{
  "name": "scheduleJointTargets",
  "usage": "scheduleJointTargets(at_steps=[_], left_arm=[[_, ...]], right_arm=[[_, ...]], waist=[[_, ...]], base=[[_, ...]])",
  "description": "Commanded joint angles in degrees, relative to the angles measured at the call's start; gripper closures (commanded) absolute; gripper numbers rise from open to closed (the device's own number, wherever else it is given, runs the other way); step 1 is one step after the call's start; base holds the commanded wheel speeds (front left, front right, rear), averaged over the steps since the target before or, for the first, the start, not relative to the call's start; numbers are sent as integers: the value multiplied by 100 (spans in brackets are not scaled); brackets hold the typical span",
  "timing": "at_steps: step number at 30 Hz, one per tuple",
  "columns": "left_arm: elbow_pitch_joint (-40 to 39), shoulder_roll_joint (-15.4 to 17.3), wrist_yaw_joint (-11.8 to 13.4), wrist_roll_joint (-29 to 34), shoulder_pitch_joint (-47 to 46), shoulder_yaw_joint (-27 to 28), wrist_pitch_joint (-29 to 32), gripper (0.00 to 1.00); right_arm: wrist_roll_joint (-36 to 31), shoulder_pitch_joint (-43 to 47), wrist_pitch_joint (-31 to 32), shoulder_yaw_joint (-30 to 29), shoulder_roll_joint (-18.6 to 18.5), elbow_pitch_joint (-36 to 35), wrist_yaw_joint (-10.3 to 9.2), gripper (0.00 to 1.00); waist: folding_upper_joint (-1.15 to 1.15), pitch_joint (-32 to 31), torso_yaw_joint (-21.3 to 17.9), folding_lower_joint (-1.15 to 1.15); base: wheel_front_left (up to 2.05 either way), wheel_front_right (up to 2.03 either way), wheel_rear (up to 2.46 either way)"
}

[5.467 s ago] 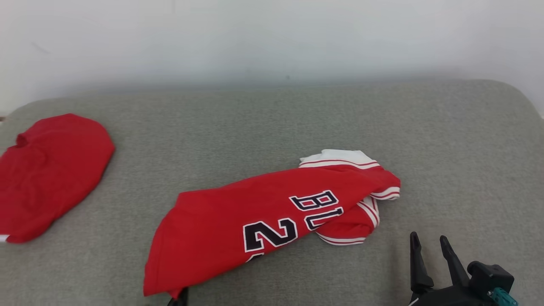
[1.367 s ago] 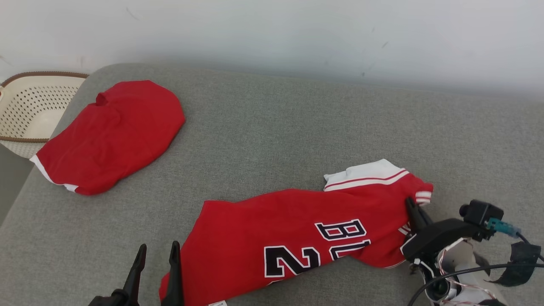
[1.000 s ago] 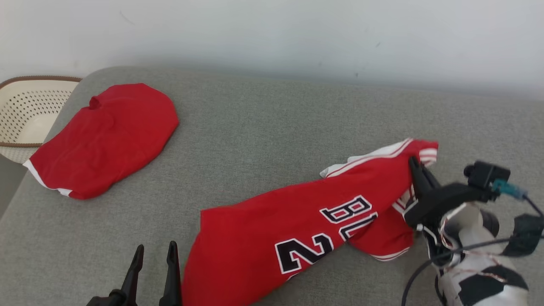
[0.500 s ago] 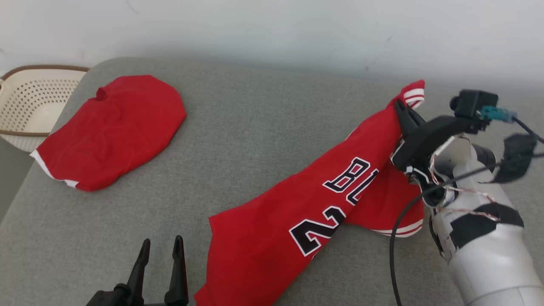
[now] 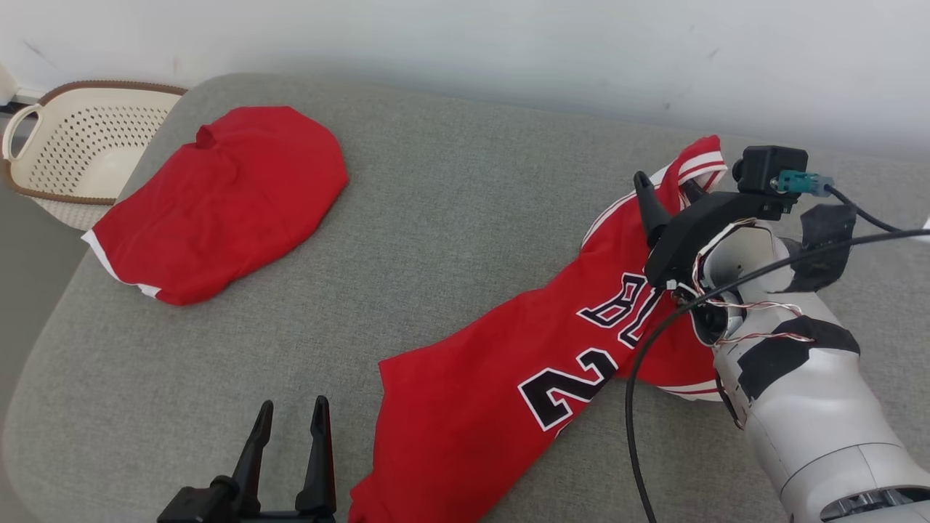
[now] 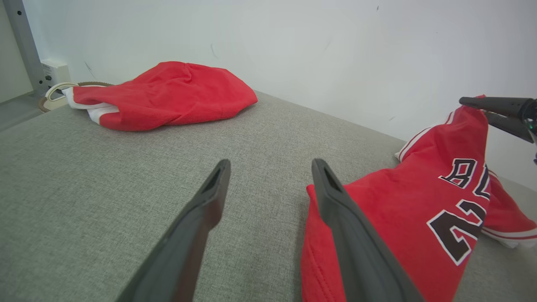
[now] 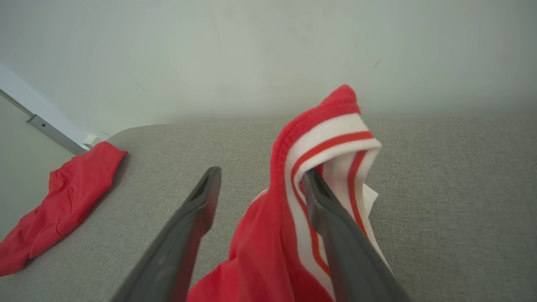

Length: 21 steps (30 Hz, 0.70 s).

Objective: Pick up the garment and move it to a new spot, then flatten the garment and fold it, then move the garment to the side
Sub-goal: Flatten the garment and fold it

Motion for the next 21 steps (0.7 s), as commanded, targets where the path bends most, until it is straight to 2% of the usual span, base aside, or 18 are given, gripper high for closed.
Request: scheduleJointTargets(at_steps=[1,8,11,17,21], left_arm=[[28,-1,10,11,-16,19,-22,0],[21,0,8,93,132,115,-22,0],[15,0,-14,136,212,179,-22,0],[-10,0,-35,194,358,292,-22,0],[-26,0,-40,242,437,313,-22,0]], right_arm=[[128,40,-178,77,6,24,3,0],[519,444,-493,428,-137,-166,3,0],[708,774,-550,669,-341,-391,3,0],[1081,1573,-803,1004,-685,-1091,3,0],[1109,2111,-1100,1059,-901,-1611,3,0]], waist=[[0,-61,-61,-1],[0,-268,-252,-1],[0,-365,-339,-1],[0,-540,-499,-1],[0,-618,-550,-1]], base=[[0,0,0],[0,0,0],[0,0,0],[0,0,0],[0,0,0]])
